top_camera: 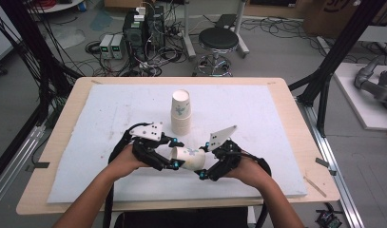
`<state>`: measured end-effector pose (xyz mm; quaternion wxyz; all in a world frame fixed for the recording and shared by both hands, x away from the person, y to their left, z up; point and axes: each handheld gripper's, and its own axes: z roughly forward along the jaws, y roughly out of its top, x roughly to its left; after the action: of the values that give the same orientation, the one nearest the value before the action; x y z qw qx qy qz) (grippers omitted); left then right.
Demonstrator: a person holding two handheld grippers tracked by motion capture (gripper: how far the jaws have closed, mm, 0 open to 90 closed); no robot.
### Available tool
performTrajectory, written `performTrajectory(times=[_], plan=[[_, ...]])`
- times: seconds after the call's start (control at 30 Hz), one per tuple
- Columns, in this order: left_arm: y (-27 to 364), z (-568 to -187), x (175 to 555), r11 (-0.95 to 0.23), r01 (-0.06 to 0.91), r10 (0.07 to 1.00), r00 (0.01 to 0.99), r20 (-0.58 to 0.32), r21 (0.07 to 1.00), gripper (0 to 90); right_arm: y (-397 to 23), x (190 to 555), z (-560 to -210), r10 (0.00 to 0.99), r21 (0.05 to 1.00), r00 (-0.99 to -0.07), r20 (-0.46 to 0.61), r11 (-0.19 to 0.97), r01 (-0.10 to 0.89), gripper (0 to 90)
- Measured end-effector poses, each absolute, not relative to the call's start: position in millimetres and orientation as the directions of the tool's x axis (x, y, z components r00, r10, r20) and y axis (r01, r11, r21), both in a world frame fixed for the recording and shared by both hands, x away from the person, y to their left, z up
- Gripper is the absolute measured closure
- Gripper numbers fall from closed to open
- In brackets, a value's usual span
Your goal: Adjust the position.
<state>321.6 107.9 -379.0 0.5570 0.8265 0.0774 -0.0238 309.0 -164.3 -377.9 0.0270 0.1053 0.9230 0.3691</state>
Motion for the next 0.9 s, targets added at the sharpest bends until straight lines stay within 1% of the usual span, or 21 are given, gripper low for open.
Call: performTrajectory(times=[0.07, 0.1, 0.13, 0.17, 0.2, 0.23, 0.27, 0.3, 0.37, 0.5, 0.6, 0.9], plan=[[112.8, -380.5, 321.0, -0.310, 0.166, 0.115, 0.984, -0.136, 0.936, 37.4, -173.1, 307.2, -378.9, 0.233, 0.740, -0.972, 0.027, 0.649, 0.176, 19.1], [112.8, -380.5, 321.0, -0.310, 0.166, 0.115, 0.984, -0.136, 0.936, 37.4, -173.1, 307.2, -378.9, 0.233, 0.740, -0.972, 0.027, 0.649, 0.176, 19.1], [114.8, -380.8, 319.4, -0.292, 0.159, 0.126, 0.984, -0.127, 0.943, 37.4, -178.5, 305.1, -379.7, 0.244, 0.781, -0.969, 0.023, 0.601, 0.170, 19.1], [114.8, -380.8, 319.4, -0.292, 0.159, 0.126, 0.984, -0.127, 0.943, 37.3, -178.5, 305.1, -379.7, 0.244, 0.781, -0.969, 0.023, 0.601, 0.170, 19.1], [115.2, -381.1, 318.5, -0.279, 0.153, 0.127, 0.985, -0.121, 0.948, 37.3, -182.5, 302.0, -381.3, 0.244, 0.815, -0.970, 0.020, 0.558, 0.157, 19.4], [115.8, -381.6, 317.4, -0.265, 0.146, 0.129, 0.985, -0.115, 0.953, 37.3, -182.5, 302.0, -381.3, 0.244, 0.815, -0.970, 0.020, 0.558, 0.157, 19.4], [116.0, -382.3, 316.3, -0.252, 0.137, 0.133, 0.985, -0.106, 0.958, 37.3, -186.1, 298.3, -383.5, 0.253, 0.845, -0.967, 0.014, 0.514, 0.146, 19.4], [116.5, -383.2, 315.2, -0.242, 0.130, 0.136, 0.986, -0.099, 0.962, 37.3, -186.1, 298.3, -383.5, 0.253, 0.845, -0.967, 0.014, 0.514, 0.146, 19.4], [117.6, -385.6, 313.4, -0.222, 0.119, 0.138, 0.986, -0.090, 0.968, 37.3, -190.2, 295.2, -386.6, 0.273, 0.873, -0.962, -0.002, 0.469, 0.131, 19.4], [117.6, -390.4, 310.6, -0.203, 0.118, 0.156, 0.984, -0.087, 0.972, 37.3, -198.2, 292.0, -396.0, 0.303, 0.911, -0.953, 0.013, 0.389, 0.136, 19.4], [117.0, -392.1, 310.3, -0.201, 0.108, 0.148, 0.986, -0.078, 0.974, 37.3, -202.0, 292.8, -400.7, 0.305, 0.914, -0.952, 0.030, 0.378, 0.150, 19.4], [114.3, -391.2, 306.5, -0.188, 0.077, 0.104, 0.993, -0.058, 0.979, 37.3, -201.2, 292.9, -402.5, 0.277, 0.919, -0.960, 0.034, 0.369, 0.139, 19.4]])
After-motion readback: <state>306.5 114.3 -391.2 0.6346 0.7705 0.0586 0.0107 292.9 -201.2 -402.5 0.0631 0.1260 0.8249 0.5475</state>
